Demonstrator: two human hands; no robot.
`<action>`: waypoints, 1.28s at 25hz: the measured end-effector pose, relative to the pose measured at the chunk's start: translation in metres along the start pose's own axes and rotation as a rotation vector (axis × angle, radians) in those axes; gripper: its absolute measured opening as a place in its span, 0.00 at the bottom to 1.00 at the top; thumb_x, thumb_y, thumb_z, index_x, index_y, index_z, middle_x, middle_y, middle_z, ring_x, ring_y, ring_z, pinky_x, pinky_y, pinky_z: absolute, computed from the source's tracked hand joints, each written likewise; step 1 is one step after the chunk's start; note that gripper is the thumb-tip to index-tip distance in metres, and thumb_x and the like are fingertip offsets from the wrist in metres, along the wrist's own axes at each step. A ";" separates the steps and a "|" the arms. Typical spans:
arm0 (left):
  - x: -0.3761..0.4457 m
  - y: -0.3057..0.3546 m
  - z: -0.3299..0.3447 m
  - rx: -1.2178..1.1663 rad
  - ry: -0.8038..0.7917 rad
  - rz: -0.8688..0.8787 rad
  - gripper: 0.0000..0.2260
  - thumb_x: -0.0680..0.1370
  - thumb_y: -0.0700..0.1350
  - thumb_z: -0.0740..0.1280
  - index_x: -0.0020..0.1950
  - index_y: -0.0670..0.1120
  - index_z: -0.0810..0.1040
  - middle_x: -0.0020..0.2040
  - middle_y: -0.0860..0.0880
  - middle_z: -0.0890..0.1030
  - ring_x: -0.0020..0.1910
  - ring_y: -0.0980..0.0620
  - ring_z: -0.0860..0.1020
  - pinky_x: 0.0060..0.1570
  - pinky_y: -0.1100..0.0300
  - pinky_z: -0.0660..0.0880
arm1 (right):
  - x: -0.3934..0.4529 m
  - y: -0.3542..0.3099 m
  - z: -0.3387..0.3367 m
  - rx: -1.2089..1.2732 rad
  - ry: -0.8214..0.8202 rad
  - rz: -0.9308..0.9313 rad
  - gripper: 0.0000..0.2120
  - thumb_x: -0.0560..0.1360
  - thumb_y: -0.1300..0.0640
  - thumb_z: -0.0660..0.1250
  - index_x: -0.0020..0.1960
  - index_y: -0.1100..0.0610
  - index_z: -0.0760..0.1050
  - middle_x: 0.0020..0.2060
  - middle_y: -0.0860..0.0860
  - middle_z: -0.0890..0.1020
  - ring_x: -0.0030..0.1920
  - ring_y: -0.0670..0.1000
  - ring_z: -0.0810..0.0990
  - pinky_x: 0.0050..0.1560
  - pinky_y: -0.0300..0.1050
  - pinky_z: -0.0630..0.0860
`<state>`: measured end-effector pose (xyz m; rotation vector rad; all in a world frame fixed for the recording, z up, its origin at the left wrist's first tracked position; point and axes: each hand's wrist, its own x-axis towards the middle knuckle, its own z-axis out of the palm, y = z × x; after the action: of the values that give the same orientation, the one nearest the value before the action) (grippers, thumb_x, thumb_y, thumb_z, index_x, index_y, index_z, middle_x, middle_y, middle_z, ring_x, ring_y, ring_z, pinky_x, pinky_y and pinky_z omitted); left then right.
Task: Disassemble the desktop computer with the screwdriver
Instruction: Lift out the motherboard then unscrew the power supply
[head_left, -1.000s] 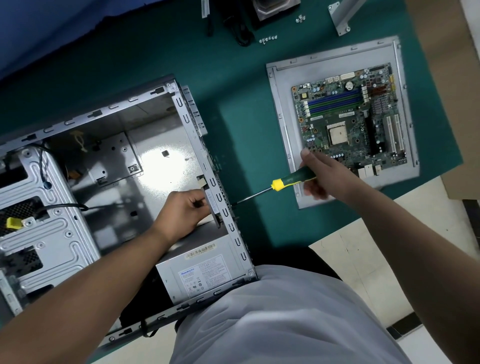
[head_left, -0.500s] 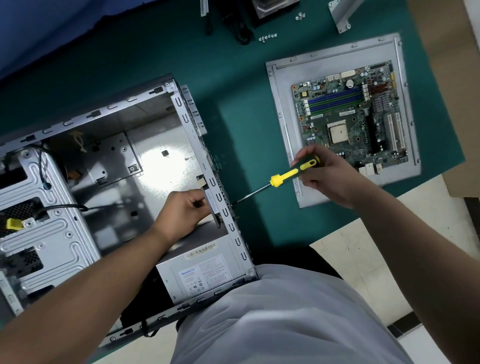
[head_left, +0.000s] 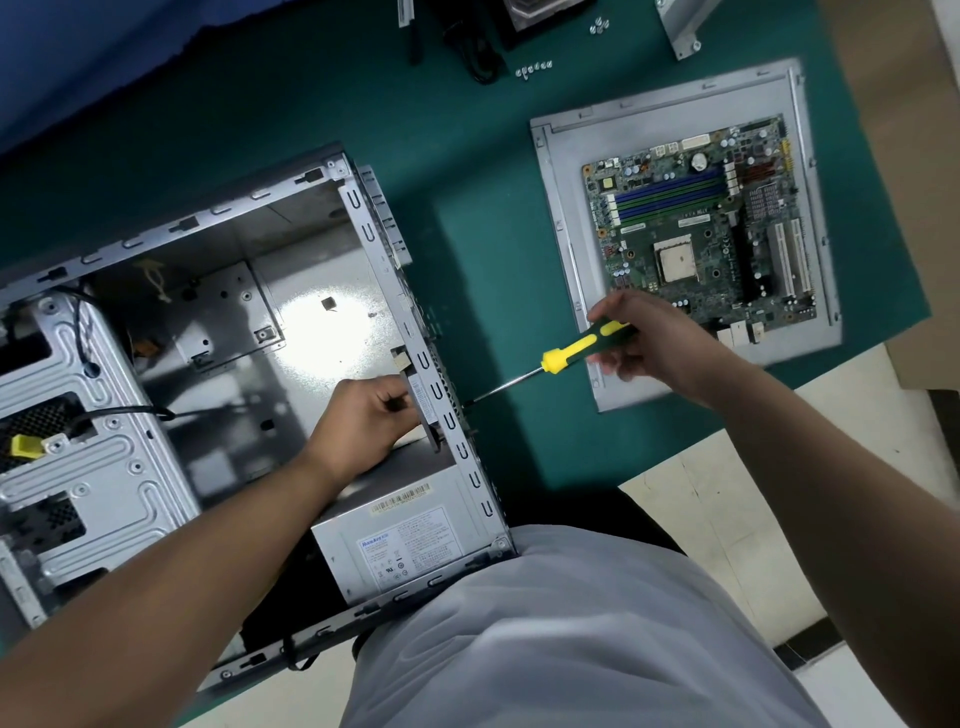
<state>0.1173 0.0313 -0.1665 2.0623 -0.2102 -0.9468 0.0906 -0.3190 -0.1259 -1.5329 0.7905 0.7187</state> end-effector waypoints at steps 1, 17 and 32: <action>0.000 0.000 0.000 0.000 -0.002 0.000 0.07 0.75 0.33 0.72 0.39 0.41 0.84 0.37 0.43 0.85 0.42 0.38 0.83 0.48 0.43 0.79 | -0.001 0.000 0.001 -0.150 0.030 -0.014 0.21 0.76 0.36 0.63 0.50 0.54 0.77 0.33 0.56 0.83 0.29 0.52 0.76 0.32 0.44 0.71; 0.000 0.001 0.000 0.009 -0.012 0.007 0.06 0.76 0.33 0.73 0.39 0.41 0.85 0.38 0.45 0.85 0.42 0.41 0.84 0.49 0.45 0.79 | -0.002 0.007 0.006 0.043 0.045 -0.031 0.03 0.82 0.60 0.63 0.53 0.56 0.75 0.42 0.55 0.74 0.34 0.51 0.75 0.35 0.43 0.73; -0.001 -0.002 0.001 -0.021 0.002 0.004 0.07 0.76 0.33 0.72 0.40 0.42 0.85 0.38 0.45 0.86 0.44 0.38 0.84 0.48 0.45 0.79 | -0.003 0.007 0.007 0.159 0.015 -0.051 0.23 0.70 0.79 0.57 0.39 0.53 0.78 0.43 0.53 0.80 0.42 0.52 0.76 0.44 0.43 0.79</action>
<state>0.1159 0.0322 -0.1680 2.0424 -0.2025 -0.9411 0.0831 -0.3126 -0.1279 -1.4115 0.7982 0.5935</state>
